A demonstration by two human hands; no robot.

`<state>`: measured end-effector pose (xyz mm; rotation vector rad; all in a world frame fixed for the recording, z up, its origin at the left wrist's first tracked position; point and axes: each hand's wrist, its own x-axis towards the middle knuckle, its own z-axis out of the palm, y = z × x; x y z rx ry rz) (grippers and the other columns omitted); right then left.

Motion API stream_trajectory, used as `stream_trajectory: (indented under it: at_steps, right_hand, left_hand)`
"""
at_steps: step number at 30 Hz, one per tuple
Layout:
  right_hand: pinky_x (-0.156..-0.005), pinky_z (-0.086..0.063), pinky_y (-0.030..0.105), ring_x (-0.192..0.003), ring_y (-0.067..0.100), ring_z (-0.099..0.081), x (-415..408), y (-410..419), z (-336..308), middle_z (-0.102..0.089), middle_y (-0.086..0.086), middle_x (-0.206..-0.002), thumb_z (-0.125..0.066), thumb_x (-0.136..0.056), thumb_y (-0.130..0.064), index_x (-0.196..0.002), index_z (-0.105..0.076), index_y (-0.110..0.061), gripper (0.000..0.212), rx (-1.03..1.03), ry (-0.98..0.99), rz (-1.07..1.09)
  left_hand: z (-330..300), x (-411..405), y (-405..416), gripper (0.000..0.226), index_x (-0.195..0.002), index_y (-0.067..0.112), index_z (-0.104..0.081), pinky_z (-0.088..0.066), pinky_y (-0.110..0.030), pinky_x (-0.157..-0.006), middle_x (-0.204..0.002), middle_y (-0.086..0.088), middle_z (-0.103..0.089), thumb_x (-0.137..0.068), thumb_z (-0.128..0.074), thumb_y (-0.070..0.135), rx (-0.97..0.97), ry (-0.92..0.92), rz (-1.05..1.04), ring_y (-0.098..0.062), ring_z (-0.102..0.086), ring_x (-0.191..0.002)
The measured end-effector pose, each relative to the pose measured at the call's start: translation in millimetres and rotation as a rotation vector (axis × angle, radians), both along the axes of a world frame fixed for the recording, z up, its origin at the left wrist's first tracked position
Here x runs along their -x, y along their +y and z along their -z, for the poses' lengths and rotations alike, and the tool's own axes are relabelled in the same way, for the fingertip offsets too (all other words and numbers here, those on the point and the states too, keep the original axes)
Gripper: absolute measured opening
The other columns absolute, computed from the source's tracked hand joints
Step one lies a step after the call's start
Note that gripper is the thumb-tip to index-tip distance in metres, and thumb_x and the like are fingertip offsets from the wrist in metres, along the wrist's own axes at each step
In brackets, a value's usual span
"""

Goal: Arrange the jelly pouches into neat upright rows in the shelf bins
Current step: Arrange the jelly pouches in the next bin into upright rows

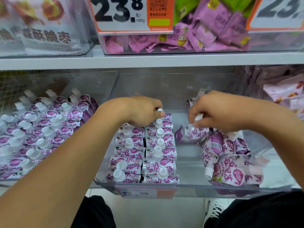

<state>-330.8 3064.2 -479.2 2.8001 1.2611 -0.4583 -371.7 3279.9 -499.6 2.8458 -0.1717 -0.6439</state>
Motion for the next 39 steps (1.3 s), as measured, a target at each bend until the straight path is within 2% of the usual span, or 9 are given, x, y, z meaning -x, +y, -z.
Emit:
stream_trajectory:
  at_steps: [3,8,17,22,24,29,33,36,39]
  right_hand:
    - [-0.063,-0.043,0.012,-0.063,-0.007,-0.058,-8,-6,-11,-0.064,-0.016,-0.065,-0.074,-0.086,-0.028,-0.081,-0.071,-0.025,0.006,-0.238,-0.117,0.072]
    - [-0.076,-0.051,0.037,-0.086,0.03,-0.063,-14,25,-4,-0.07,0.006,-0.089,-0.061,-0.094,-0.03,-0.094,-0.068,-0.017,0.015,-0.336,-0.338,0.123]
    - [-0.073,-0.043,0.028,-0.086,0.017,-0.055,-59,75,42,-0.06,-0.003,-0.096,-0.065,-0.093,-0.021,-0.105,-0.064,-0.02,0.012,-0.293,0.19,0.064]
    - [-0.073,-0.054,0.029,-0.084,0.02,-0.057,-66,71,54,-0.06,0.007,-0.107,-0.064,-0.089,0.002,-0.128,-0.05,-0.021,0.048,-0.434,0.575,0.23]
    - [-0.076,-0.056,0.03,-0.086,0.021,-0.06,-65,68,55,-0.061,0.009,-0.1,-0.061,-0.088,0.008,-0.138,-0.043,-0.02,0.06,-0.477,0.606,0.302]
    - [-0.094,-0.055,0.046,-0.116,0.025,-0.059,-50,66,50,-0.057,0.01,-0.133,-0.054,-0.088,0.012,-0.141,-0.045,-0.011,0.059,-0.559,0.562,0.382]
    - [-0.094,-0.053,0.037,-0.11,0.019,-0.061,-23,42,21,-0.06,-0.001,-0.126,-0.07,-0.087,-0.012,-0.134,-0.053,-0.016,0.05,-0.099,0.247,0.135]
    - [-0.084,-0.042,0.023,-0.102,0.004,-0.053,17,15,1,-0.053,-0.019,-0.109,-0.082,-0.077,-0.029,-0.127,-0.058,-0.035,0.056,0.329,0.318,-0.079]
    - [-0.082,-0.046,0.028,-0.099,0.02,-0.057,42,5,18,-0.054,-0.008,-0.11,-0.073,-0.083,-0.019,-0.119,-0.06,-0.034,0.041,0.564,0.063,-0.269]
  left_hand:
    - [1,0,0,0.031,-0.118,0.025,-0.053,-0.034,-0.032,-0.07,-0.087,0.011,-0.053,-0.103,-0.034,0.045,-0.005,-0.022,0.011,-0.006,-0.048,-0.076]
    - [2,0,-1,0.031,-0.118,0.024,-0.055,-0.036,-0.031,-0.074,-0.087,0.012,-0.05,-0.103,-0.036,0.044,0.004,-0.04,0.01,-0.007,-0.048,-0.077]
    - [1,-1,3,0.033,-0.096,0.02,-0.063,-0.048,-0.034,-0.072,-0.087,0.001,-0.064,-0.096,-0.05,0.051,0.036,-0.318,-0.12,-0.019,-0.059,-0.082]
    - [2,-10,8,0.034,-0.131,0.026,-0.048,-0.051,-0.042,-0.091,-0.121,-0.001,-0.06,-0.099,-0.05,0.037,-0.002,-0.124,-0.125,-0.023,-0.059,-0.103]
    - [2,-10,7,0.036,-0.136,0.028,-0.048,-0.049,-0.039,-0.093,-0.127,0.0,-0.058,-0.101,-0.048,0.033,-0.054,-0.076,-0.099,-0.023,-0.057,-0.105]
    - [3,-10,3,0.045,-0.147,0.028,-0.037,-0.042,-0.032,-0.087,-0.141,-0.004,-0.05,-0.104,-0.04,0.017,-0.247,-0.042,-0.06,-0.026,-0.052,-0.116]
    - [9,-10,2,0.051,-0.148,0.033,-0.034,-0.038,-0.044,-0.101,-0.145,-0.001,-0.046,-0.102,-0.04,0.012,-0.328,-0.045,-0.049,-0.029,-0.044,-0.128]
    - [13,-11,5,0.048,-0.141,0.035,-0.04,-0.036,-0.046,-0.102,-0.142,0.001,-0.049,-0.1,-0.039,0.01,-0.327,-0.04,-0.054,-0.028,-0.042,-0.129]
    - [14,-13,8,0.05,-0.143,0.037,-0.039,-0.033,-0.047,-0.106,-0.147,0.001,-0.045,-0.1,-0.039,0.011,-0.31,-0.036,-0.065,-0.029,-0.035,-0.137]
